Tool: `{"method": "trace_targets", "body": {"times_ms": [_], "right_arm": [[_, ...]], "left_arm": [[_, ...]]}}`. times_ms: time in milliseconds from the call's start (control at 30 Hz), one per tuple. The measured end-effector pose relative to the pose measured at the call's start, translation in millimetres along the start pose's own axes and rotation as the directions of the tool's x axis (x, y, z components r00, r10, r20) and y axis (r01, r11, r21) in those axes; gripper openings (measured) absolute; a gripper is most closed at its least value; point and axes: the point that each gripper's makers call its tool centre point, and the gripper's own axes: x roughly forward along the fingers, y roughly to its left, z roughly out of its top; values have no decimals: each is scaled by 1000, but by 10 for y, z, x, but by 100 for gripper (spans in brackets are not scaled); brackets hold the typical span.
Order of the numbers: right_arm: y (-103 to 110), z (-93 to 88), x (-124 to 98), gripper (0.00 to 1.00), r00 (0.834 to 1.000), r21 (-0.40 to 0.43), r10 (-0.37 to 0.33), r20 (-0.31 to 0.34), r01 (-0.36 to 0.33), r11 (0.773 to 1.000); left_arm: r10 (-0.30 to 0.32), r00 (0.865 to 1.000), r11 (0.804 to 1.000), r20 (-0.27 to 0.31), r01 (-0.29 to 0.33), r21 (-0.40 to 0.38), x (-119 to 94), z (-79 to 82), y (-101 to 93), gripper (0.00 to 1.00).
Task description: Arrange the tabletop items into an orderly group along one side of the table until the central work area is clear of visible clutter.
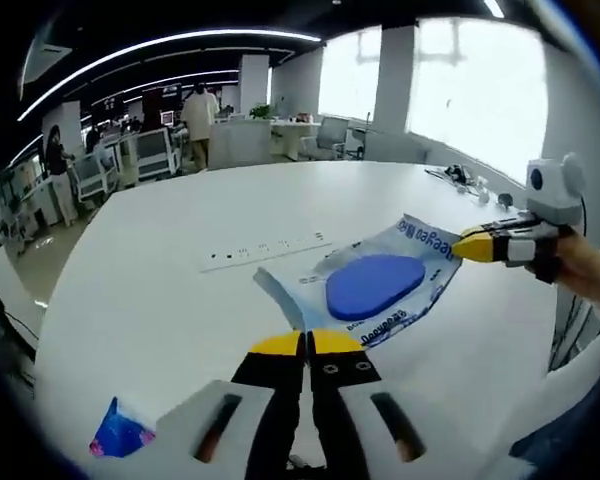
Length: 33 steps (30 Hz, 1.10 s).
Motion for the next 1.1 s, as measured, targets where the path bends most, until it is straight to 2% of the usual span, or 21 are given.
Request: {"method": "trace_targets", "body": {"times_ms": [200,300,467,633,733,900,1000,1100], "right_arm": [[-99,-174,261,0,996,-36,-24,-84,21,999],[-175,-278,382,0,992,-48,-29,-125,23,999],[-284,-520,475,0,974,-42,-39,-224,31,999],[-347,-642,526,0,966,-38,-47,-255,39,999],[-380,-682,540,0,964,0,-49,-261,51,999],[-396,-756,546,0,958,10,-45,-282,50,999],[-413,-878,553,0,948,68,-41,-314,65,996],[-395,-961,560,0,944,99,-31,-329,67,993]], "left_arm": [[-2,998,1000,-62,1,-8,304,-125,113,0],[-10,995,999,-94,7,-37,434,-196,153,0],[-20,990,999,-137,16,-34,624,-293,179,0],[-31,987,999,-157,25,-38,733,-340,140,0],[-36,984,998,-176,28,-49,767,-395,124,0],[-39,976,999,-212,33,-30,777,-523,100,0],[-31,970,999,-240,34,9,777,-595,64,0],[-57,969,998,-242,58,-2,823,-627,-14,0]]}}
